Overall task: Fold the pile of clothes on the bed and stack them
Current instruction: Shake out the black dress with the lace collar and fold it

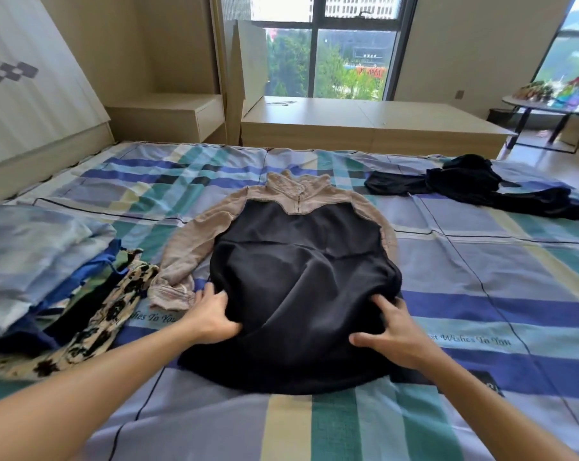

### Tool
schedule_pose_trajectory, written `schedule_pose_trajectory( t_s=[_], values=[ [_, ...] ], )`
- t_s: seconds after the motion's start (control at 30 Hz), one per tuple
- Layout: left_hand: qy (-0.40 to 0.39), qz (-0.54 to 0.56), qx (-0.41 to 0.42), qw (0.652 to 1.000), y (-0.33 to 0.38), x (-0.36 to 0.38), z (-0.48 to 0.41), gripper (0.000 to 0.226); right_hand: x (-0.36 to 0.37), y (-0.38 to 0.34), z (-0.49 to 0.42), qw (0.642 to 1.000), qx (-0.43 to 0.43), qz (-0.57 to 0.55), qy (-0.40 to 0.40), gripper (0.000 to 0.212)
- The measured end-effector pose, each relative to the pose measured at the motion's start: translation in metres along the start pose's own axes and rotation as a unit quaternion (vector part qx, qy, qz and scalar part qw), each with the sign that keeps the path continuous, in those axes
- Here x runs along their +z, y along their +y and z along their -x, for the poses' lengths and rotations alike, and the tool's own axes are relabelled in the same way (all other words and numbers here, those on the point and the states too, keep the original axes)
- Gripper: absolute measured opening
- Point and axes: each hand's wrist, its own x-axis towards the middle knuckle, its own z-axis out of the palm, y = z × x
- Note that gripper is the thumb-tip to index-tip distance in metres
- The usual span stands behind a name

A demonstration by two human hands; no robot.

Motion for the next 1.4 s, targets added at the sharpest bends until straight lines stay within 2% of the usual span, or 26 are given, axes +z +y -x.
schedule_pose_trajectory(
  t_s=[0.07,0.13,0.2,0.23,0.27,0.33,0.37,0.4,0.47,0.53,0.6,0.7,0.73,0.77,0.8,0.83,0.97,1.03,1.07,1.13,1.17,1.27,1.3,1.37,1.4],
  values=[
    [0.036,0.143,0.01,0.989,0.014,0.005,-0.006,0.079,0.004,-0.001,-0.008,0.994,-0.025,-0.098,0.048,0.069],
    [0.066,0.309,-0.005,0.949,0.026,0.005,-0.009,0.071,0.004,-0.003,-0.014,0.97,-0.013,-0.218,0.106,0.059],
    [0.079,0.432,-0.041,0.898,0.024,0.006,-0.021,0.088,0.0,-0.007,-0.021,0.917,0.049,-0.378,0.122,0.063],
    [0.07,0.486,-0.062,0.869,0.023,0.005,-0.022,0.097,-0.002,-0.008,-0.023,0.888,0.081,-0.437,0.12,0.066],
    [0.055,0.513,-0.07,0.854,0.022,0.004,-0.021,0.097,-0.005,-0.01,-0.024,0.87,0.107,-0.467,0.117,0.067],
    [0.019,0.497,-0.066,0.865,0.02,0.0,-0.02,0.067,-0.01,-0.006,-0.026,0.866,0.135,-0.471,0.096,0.068],
    [-0.007,0.476,-0.068,0.877,0.018,0.0,-0.021,0.053,-0.011,-0.006,-0.026,0.875,0.135,-0.46,0.063,0.065],
    [-0.033,0.449,-0.07,0.89,0.014,0.001,-0.024,0.05,-0.012,-0.005,-0.023,0.893,0.129,-0.431,0.017,0.058],
    [-0.08,0.394,-0.072,0.913,0.009,-0.002,-0.023,0.066,-0.01,-0.005,-0.016,0.93,0.102,-0.349,-0.057,0.039],
    [-0.105,0.343,-0.081,0.93,0.005,-0.002,-0.025,0.084,-0.006,-0.008,-0.014,0.953,0.067,-0.293,-0.044,0.026],
    [-0.09,0.279,-0.067,0.954,0.006,-0.004,-0.022,0.075,-0.002,-0.012,-0.015,0.956,0.029,-0.29,0.005,0.021],
    [-0.007,0.225,-0.022,0.974,0.014,-0.007,-0.018,0.061,-0.007,-0.016,-0.017,0.937,0.009,-0.349,0.031,0.021],
    [0.023,0.236,-0.01,0.971,0.018,-0.01,-0.013,0.051,-0.012,-0.02,-0.015,0.925,0.024,-0.379,0.024,0.024],
    [0.054,0.259,0.004,0.964,0.023,-0.015,-0.008,0.03,-0.018,-0.023,-0.015,0.906,0.041,-0.421,0.023,0.029],
    [0.073,0.294,0.019,0.953,0.027,-0.021,-0.004,0.01,-0.024,-0.025,-0.015,0.882,0.062,-0.465,0.034,0.035],
    [0.087,0.344,0.028,0.935,0.031,-0.028,0.0,0.005,-0.031,-0.027,-0.017,0.861,0.076,-0.499,0.055,0.04],
    [0.073,0.573,0.026,0.816,0.044,-0.066,0.018,0.022,-0.066,-0.024,-0.022,0.784,0.077,-0.598,0.146,0.047],
    [0.057,0.624,0.002,0.779,0.041,-0.076,0.02,0.027,-0.079,-0.019,-0.022,0.741,0.04,-0.646,0.177,0.046],
    [0.041,0.627,-0.008,0.778,0.038,-0.078,0.022,0.028,-0.083,-0.02,-0.019,0.748,0.013,-0.639,0.18,0.043],
    [0.004,0.583,-0.035,0.812,0.03,-0.076,0.025,0.026,-0.078,-0.017,-0.015,0.82,-0.035,-0.551,0.153,0.037],
    [-0.031,0.543,-0.058,0.837,0.025,-0.071,0.028,0.029,-0.072,-0.016,-0.011,0.858,-0.045,-0.502,0.104,0.041],
    [-0.121,0.407,-0.108,0.899,0.013,-0.052,0.035,0.041,-0.044,-0.01,-0.005,0.951,-0.032,-0.301,-0.061,0.087],
    [-0.143,0.362,-0.109,0.915,0.01,-0.049,0.037,0.043,-0.033,-0.007,-0.006,0.977,-0.03,-0.197,-0.079,0.09],
    [-0.189,0.228,-0.082,0.952,0.007,-0.046,0.039,0.064,-0.017,-0.013,-0.005,0.992,-0.042,-0.075,-0.087,0.08],
    [-0.191,0.161,-0.067,0.966,0.005,-0.044,0.036,0.073,-0.01,-0.015,-0.004,0.992,-0.045,-0.065,-0.098,0.088]
  ],
)
